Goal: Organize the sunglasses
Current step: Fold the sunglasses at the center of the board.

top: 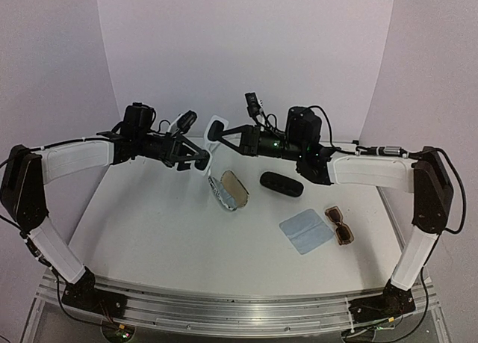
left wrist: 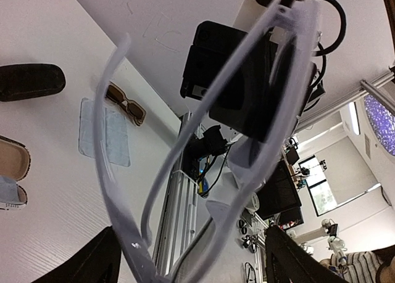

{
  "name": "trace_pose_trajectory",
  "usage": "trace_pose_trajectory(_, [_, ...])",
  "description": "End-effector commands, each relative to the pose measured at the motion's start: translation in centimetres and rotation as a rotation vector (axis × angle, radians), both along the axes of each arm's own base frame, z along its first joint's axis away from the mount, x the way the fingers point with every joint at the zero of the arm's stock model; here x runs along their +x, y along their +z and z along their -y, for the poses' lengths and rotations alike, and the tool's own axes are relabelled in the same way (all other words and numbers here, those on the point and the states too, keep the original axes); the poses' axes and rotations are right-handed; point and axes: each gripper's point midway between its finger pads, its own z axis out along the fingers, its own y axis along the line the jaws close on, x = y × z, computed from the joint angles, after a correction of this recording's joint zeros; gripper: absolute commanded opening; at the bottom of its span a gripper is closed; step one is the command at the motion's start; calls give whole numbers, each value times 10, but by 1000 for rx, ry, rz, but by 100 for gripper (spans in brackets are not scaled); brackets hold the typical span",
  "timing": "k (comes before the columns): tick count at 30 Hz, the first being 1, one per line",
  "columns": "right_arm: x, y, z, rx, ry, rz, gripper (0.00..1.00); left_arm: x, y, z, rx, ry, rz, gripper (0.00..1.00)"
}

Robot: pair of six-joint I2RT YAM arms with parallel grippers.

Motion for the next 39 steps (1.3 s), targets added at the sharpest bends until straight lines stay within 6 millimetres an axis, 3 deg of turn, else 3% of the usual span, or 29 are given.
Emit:
trace_pose_trajectory(1, [1, 5, -1, 29, -9, 2, 0, -8, 25, 3, -68, -54, 94, 76])
trace_pose_trajectory(9, [4, -12, 4, 8, -48, -45, 0, -14, 29, -2, -79, -35, 179, 51])
trace_pose_trajectory(16, [-1, -13, 4, 3, 8, -33, 0, -15, 30, -3, -74, -29, 209, 49])
trace_pose_trajectory(18, [-7, -13, 1, 1, 55, -25, 0, -13, 31, -3, -66, -17, 221, 51])
trace_pose_trajectory(25, [-19, -16, 3, -13, 106, 10, 0, -4, 42, -4, -66, -11, 293, 76])
trace_pose_trajectory(30, [-18, -14, 5, -11, 88, 22, 0, 7, 44, -9, -23, 18, 390, 80])
trace_pose_trajectory(32, [-16, -13, 6, -10, 76, 25, 0, 15, 50, -11, -1, 41, 470, 76])
trace_pose_trajectory(36, [-11, -13, 7, -11, 46, 27, 0, 17, 56, -10, 22, 39, 535, 42])
trace_pose_trajectory(39, [-10, -10, 7, -7, 38, 34, 0, 12, 40, -6, 65, 17, 502, 35])
